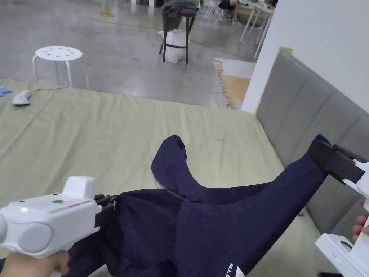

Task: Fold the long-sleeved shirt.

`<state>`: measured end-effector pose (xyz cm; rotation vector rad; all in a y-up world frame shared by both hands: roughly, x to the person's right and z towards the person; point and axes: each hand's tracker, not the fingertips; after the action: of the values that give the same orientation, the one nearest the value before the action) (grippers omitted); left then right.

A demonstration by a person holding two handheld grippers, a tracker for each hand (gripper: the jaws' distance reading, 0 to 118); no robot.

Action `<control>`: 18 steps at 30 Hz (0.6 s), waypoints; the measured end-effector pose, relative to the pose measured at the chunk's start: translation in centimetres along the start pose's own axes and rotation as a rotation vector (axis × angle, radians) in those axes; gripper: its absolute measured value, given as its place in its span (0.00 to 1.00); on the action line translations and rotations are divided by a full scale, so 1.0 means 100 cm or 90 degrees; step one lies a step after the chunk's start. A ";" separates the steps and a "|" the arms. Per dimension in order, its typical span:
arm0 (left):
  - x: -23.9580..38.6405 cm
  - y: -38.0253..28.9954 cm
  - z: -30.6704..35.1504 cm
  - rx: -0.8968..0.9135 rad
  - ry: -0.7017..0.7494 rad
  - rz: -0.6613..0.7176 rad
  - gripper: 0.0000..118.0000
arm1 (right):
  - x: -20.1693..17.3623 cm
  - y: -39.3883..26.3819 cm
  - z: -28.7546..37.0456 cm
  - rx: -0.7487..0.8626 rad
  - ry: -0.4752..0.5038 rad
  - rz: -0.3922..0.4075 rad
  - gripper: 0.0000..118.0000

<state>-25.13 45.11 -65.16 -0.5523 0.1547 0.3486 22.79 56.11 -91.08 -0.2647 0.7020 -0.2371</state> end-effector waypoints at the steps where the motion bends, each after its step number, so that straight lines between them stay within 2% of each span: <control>1: -0.007 0.016 0.015 0.026 0.015 0.012 0.06 | -0.004 0.011 0.005 0.006 -0.002 0.011 0.06; 3: -0.020 0.046 0.042 0.071 0.028 0.026 0.06 | -0.026 0.031 0.014 0.024 -0.003 0.027 0.06; 7: -0.040 0.113 0.098 0.175 0.075 0.022 0.06 | -0.060 0.071 0.012 0.047 -0.027 0.092 0.06; 10: -0.054 0.170 0.140 0.242 0.118 0.013 0.05 | -0.087 0.106 0.008 0.078 -0.012 0.086 0.06; 16: -0.050 0.272 0.220 0.362 0.193 0.007 0.05 | -0.140 0.198 -0.004 0.159 -0.042 0.112 0.06; 18: -0.049 0.305 0.240 0.372 0.197 0.006 0.05 | -0.156 0.229 -0.011 0.175 -0.041 0.101 0.06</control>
<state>-39.54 80.85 -58.62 -0.0221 0.5385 0.2094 13.41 82.17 -89.71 0.0459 0.6147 -0.1705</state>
